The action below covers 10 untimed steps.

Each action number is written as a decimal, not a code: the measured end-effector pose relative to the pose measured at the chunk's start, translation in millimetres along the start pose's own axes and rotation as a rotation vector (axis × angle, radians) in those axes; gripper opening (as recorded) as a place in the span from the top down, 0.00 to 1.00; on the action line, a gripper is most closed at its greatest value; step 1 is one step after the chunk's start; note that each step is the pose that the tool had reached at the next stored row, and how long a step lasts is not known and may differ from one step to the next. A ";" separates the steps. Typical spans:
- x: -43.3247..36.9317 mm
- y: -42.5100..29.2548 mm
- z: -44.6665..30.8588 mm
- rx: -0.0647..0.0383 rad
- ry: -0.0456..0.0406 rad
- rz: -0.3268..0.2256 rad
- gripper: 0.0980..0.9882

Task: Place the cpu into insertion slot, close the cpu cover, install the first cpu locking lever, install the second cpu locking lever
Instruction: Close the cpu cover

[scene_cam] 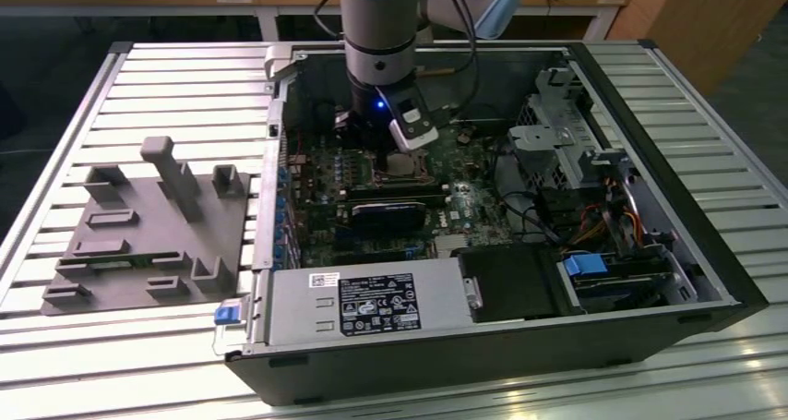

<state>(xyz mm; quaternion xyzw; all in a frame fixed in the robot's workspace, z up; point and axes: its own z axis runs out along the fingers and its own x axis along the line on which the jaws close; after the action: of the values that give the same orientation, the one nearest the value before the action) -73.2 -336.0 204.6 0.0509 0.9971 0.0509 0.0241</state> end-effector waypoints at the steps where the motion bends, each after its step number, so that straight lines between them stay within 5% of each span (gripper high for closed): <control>1: 0.1 -0.1 0.6 0.000 0.0000 0.000 0.99; 10: 0.8 -0.2 4.6 0.000 0.0001 -0.001 0.99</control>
<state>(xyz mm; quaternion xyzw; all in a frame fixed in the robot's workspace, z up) -73.8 -335.7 199.9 0.0505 0.9971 0.0508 0.0241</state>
